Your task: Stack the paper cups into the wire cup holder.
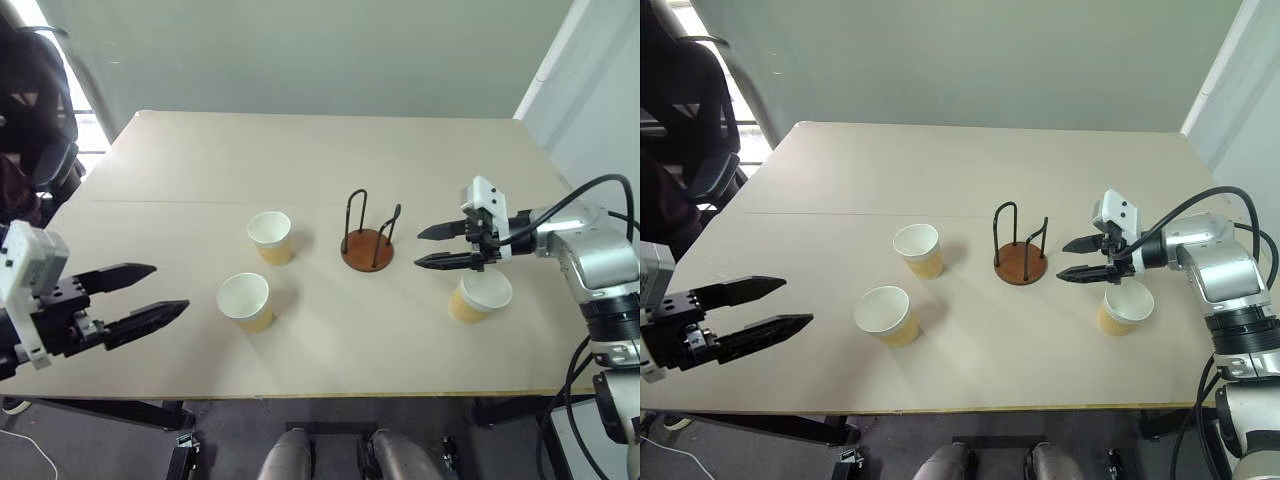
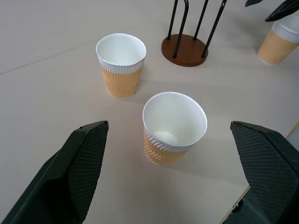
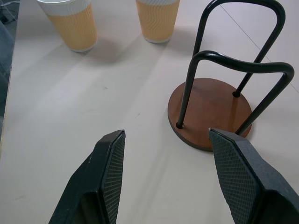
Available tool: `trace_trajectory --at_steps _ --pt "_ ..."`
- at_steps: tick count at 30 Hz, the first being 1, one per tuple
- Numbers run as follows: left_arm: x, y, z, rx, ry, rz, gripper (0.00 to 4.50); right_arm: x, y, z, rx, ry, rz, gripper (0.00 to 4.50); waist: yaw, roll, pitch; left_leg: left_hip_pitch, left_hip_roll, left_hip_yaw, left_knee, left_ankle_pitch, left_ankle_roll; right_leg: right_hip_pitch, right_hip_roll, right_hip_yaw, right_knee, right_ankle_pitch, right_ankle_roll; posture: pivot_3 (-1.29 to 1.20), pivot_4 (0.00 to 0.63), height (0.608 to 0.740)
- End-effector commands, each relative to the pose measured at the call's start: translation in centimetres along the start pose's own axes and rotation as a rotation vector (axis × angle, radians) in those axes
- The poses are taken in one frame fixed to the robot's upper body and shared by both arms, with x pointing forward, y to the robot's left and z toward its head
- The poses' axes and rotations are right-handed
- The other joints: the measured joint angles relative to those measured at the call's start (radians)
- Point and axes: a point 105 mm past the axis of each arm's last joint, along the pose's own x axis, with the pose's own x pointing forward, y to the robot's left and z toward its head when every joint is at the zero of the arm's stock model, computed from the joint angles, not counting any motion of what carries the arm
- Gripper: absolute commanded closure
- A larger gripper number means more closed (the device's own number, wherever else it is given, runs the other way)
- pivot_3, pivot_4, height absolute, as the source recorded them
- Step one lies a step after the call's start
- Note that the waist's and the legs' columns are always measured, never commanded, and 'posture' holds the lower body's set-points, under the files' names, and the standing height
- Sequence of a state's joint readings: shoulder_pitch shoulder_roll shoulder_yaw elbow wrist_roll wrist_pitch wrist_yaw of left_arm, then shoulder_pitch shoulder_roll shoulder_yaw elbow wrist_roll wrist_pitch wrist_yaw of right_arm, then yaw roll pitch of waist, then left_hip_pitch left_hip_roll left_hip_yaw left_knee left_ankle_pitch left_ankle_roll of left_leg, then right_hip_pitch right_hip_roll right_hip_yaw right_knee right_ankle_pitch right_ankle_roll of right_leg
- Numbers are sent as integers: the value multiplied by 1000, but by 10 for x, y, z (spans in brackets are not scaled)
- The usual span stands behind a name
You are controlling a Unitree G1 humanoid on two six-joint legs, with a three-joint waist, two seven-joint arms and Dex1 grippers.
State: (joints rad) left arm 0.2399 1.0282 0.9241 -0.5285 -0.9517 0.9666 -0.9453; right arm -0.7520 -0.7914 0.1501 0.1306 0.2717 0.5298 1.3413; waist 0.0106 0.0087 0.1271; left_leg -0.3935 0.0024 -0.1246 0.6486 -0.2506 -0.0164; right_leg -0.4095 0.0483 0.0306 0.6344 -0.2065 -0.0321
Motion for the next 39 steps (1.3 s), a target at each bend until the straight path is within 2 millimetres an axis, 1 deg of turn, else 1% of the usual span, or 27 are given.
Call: trace_trajectory --at_steps 1,4,6,9,12,18,23,27,32,39 --pt "-1 0 8 51 -11 23 30 -10 0 12 -49 -12 -2 1625 0 0 0 0 0 0 0 0 0 0 0 0 0 0 0 0 150 740" --pt "0 4 9 61 -15 40 30 -14 2 13 -65 -12 17 1625 0 0 0 0 0 0 0 0 0 0 0 0 0 0 0 0 150 740" --pt "1 8 10 79 -27 62 30 -14 1 12 -73 -2 12 1625 0 0 0 0 0 0 0 0 0 0 0 0 0 0 0 0 150 740" --pt "5 9 10 81 -35 61 30 -6 3 11 -75 0 9 1625 0 0 0 1 0 0 0 0 0 0 0 0 0 0 0 0 150 740" --pt "7 7 9 77 -37 49 30 7 5 9 -62 8 2 1625 -2 0 0 1 0 0 0 1 0 0 0 0 0 0 -1 0 150 740" --pt "4 8 5 73 -28 56 30 27 -5 5 -25 45 -91 1625 -5 0 0 1 0 0 -1 1 -1 0 0 0 1 0 -1 0 150 740" --pt "1 9 0 69 -22 61 30 36 -10 -3 14 83 -127 1625 -4 0 0 1 0 0 -1 1 0 0 0 0 0 0 -1 0 150 740" --pt "0 10 -2 73 -22 64 30 42 -10 -6 21 97 -125 1625 -1 0 0 1 0 0 -1 0 -1 0 0 0 0 0 -1 0 150 740" --pt "1 9 2 80 -51 53 30 59 -12 -2 26 76 -140 1625 -2 0 0 1 0 0 -1 0 -1 -1 0 0 1 0 -1 0 150 740" --pt "1 8 1 80 -49 55 30 75 -18 -2 37 72 -171 1625 -2 0 0 1 0 0 -1 0 -1 -2 0 0 1 0 -2 0 150 740"
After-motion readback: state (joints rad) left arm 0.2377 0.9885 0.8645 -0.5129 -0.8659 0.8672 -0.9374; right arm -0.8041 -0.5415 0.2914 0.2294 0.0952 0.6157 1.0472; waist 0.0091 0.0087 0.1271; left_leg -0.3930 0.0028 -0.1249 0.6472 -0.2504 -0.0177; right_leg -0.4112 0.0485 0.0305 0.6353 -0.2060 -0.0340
